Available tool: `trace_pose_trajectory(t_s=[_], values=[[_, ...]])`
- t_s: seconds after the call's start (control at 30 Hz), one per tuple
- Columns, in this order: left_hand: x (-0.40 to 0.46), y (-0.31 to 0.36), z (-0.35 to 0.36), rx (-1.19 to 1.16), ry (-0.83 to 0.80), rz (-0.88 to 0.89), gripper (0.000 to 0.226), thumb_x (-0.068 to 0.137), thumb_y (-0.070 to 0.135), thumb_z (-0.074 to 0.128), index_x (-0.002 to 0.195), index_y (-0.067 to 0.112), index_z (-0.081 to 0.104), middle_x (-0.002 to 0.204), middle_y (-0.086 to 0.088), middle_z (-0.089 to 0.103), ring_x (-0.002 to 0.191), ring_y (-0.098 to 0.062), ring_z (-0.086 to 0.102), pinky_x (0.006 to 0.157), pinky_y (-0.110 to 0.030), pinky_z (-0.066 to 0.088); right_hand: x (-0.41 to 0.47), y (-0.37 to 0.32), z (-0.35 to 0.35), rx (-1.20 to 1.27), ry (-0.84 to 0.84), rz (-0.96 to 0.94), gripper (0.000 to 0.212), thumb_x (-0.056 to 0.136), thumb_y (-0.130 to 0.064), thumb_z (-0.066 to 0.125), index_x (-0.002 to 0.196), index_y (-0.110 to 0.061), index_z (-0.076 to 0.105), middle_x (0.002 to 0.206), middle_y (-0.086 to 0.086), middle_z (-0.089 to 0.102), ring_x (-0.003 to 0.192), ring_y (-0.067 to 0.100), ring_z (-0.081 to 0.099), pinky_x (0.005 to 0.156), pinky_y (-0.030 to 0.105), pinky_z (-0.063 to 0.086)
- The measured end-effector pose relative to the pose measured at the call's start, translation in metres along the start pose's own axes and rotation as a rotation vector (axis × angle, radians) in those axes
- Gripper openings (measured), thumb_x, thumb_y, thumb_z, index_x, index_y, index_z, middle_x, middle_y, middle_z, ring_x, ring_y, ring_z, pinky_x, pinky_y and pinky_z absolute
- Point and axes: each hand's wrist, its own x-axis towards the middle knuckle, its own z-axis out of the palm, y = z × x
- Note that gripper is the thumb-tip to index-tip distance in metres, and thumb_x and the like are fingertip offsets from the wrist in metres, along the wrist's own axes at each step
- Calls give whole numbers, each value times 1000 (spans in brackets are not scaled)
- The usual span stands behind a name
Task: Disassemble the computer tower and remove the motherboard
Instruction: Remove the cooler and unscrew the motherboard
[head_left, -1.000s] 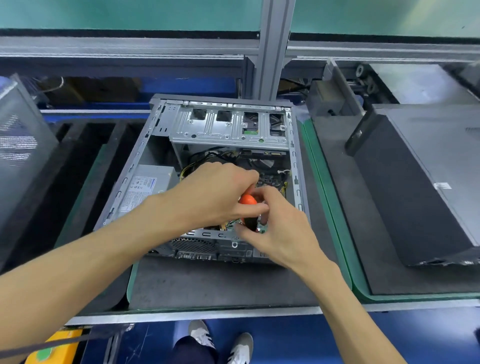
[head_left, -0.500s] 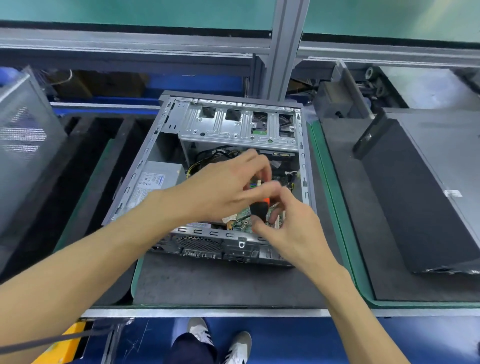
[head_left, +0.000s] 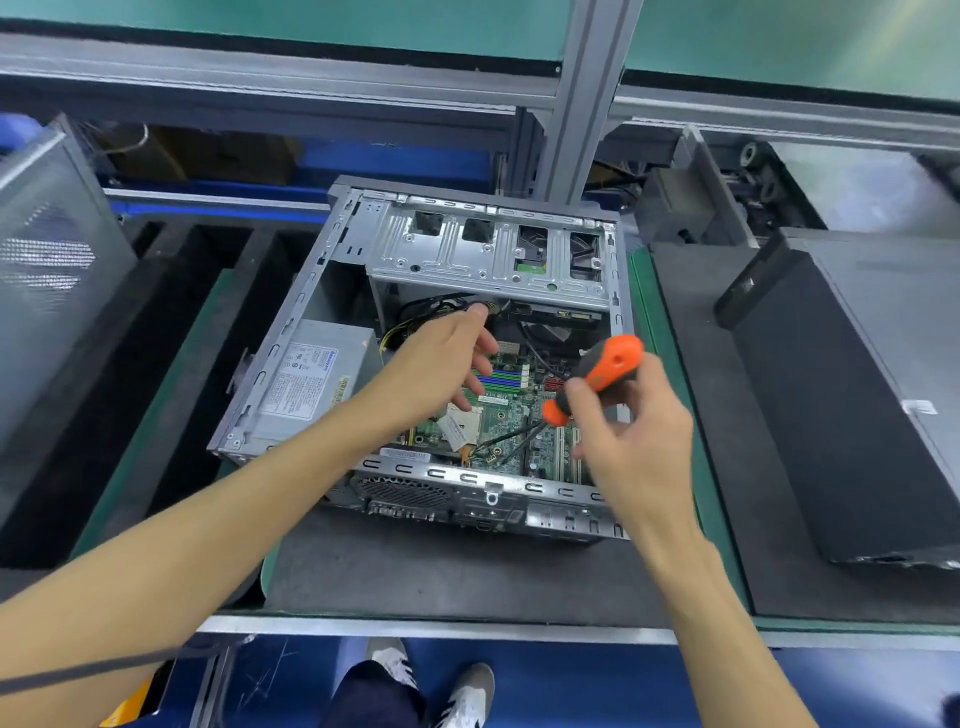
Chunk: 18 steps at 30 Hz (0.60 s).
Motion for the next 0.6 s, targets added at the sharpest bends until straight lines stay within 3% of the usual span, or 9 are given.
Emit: trace_pose_trajectory(t_s=[0.2,0.3,0.37,0.4,0.5,0.6], values=[[8,-12,4,-278,-13,-200,46,108,30,33,98,1,69,104,-24,68,87,-27,67,80,-40,60,31,-15,-26,291,269,69,13,87,-29,57,92,-19,49,77,15,57,55,18,63,44,30,52],[6,-13,9,-368,-153,-260,47,107,33,35,106,-2,67,107,-23,70,96,-32,70,79,-37,61,44,-20,-35,428,332,118,9,88,-23,54,92,-16,51,74,3,54,55,17,54,44,28,49],[3,-10,16,-461,-310,-302,51,106,39,38,104,-3,67,97,-21,72,83,-31,69,71,-35,58,49,-21,-33,489,311,148,5,90,-20,53,94,-16,53,76,-2,56,58,17,52,46,28,50],[3,-8,20,-460,-381,-295,52,105,40,38,94,0,68,83,-17,70,69,-26,64,62,-32,53,51,-22,-29,494,278,152,5,91,-19,53,95,-16,54,77,-5,59,59,17,52,47,29,51],[5,1,26,-170,-393,-202,52,102,39,39,54,22,48,47,6,37,42,-14,29,42,-23,27,52,-24,-13,476,193,167,7,93,-20,54,97,-14,56,80,4,57,60,15,55,50,31,52],[9,4,8,76,-155,-165,47,98,36,44,53,23,39,43,11,31,38,-12,25,46,-25,21,59,-28,4,561,258,245,9,93,-20,52,96,-12,52,80,13,50,60,18,49,48,31,48]])
